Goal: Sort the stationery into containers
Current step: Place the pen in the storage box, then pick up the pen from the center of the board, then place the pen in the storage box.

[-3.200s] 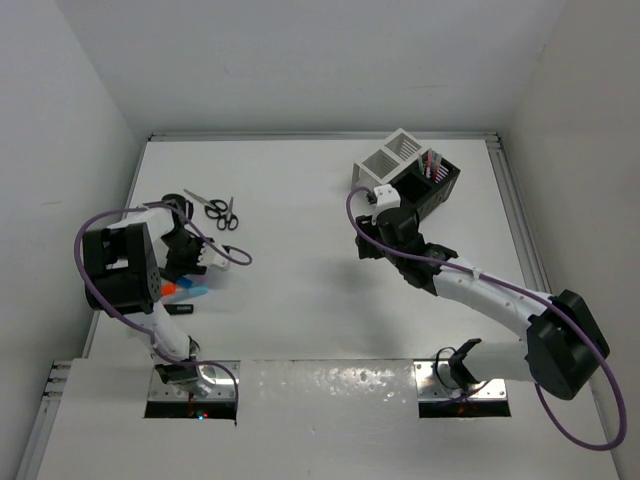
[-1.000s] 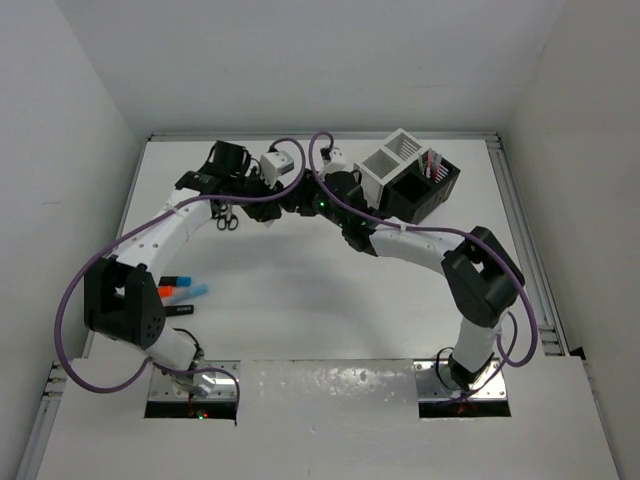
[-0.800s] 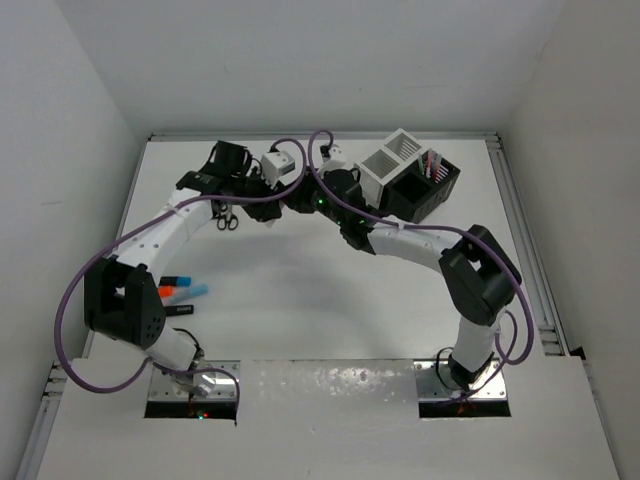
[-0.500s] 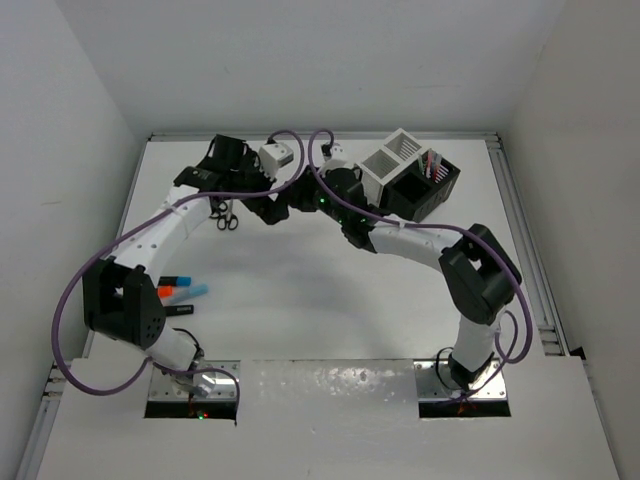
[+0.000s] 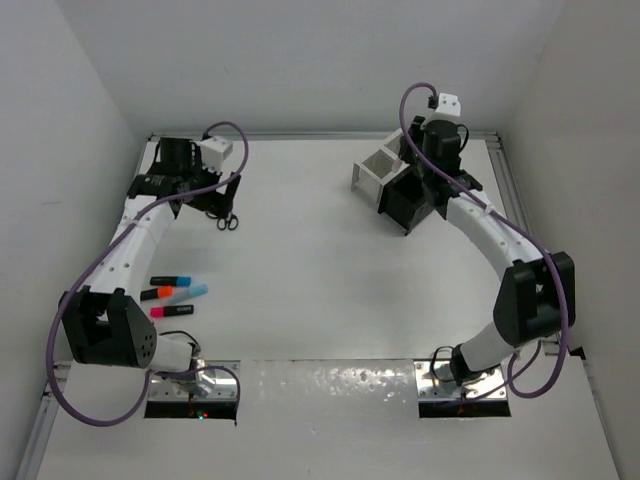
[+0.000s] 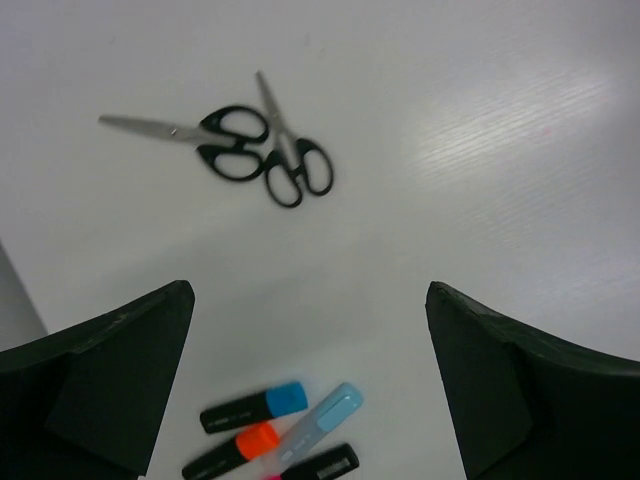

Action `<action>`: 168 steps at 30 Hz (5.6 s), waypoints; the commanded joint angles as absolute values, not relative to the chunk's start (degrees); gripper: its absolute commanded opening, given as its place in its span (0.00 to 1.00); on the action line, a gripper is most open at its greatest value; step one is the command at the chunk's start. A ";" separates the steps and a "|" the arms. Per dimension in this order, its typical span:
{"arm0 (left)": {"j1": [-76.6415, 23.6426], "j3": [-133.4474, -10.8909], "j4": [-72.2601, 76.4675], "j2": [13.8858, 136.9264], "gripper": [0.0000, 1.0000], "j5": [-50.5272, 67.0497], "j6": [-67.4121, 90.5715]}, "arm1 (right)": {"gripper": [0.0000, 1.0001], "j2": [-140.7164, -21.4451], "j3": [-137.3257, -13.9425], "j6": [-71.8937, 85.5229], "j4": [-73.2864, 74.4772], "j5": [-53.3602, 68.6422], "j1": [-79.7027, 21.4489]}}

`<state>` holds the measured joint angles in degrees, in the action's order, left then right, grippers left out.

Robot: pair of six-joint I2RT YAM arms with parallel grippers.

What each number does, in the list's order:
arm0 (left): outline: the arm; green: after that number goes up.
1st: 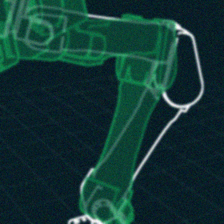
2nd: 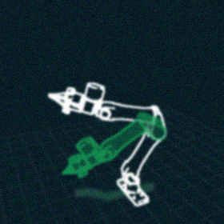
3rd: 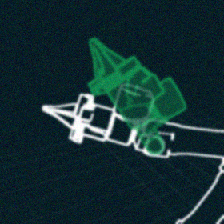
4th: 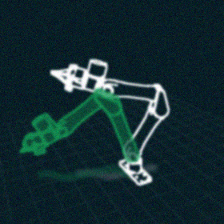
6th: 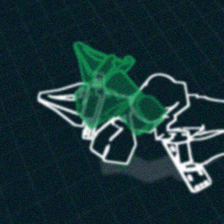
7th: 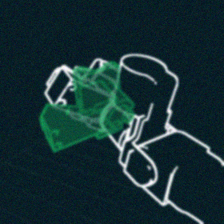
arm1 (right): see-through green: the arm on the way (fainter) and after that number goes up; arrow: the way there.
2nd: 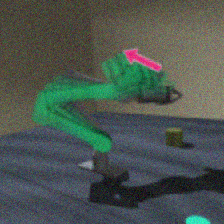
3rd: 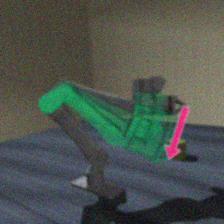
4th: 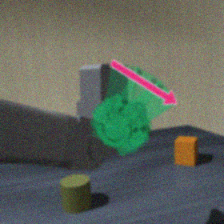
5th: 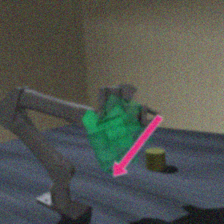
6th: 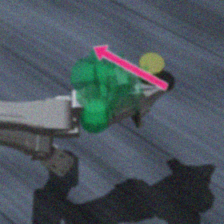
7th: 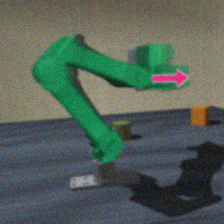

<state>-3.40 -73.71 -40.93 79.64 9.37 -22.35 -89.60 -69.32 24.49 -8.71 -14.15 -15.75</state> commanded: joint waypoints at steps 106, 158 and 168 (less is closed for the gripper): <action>-8.96 -83.56 -43.07 88.77 0.00 17.49 -22.42 | 0.61 -75.12 -52.01 23.38 -8.25 -1.94 -34.71; -2.47 -76.93 -39.91 75.06 1.00 -2.63 -8.70 | 0.00 -86.05 -55.56 22.06 -23.11 -13.27 -17.95; 4.74 -66.63 -38.23 75.23 1.00 -9.05 -10.55 | 0.00 -92.19 -55.63 18.03 -25.48 -15.38 -12.83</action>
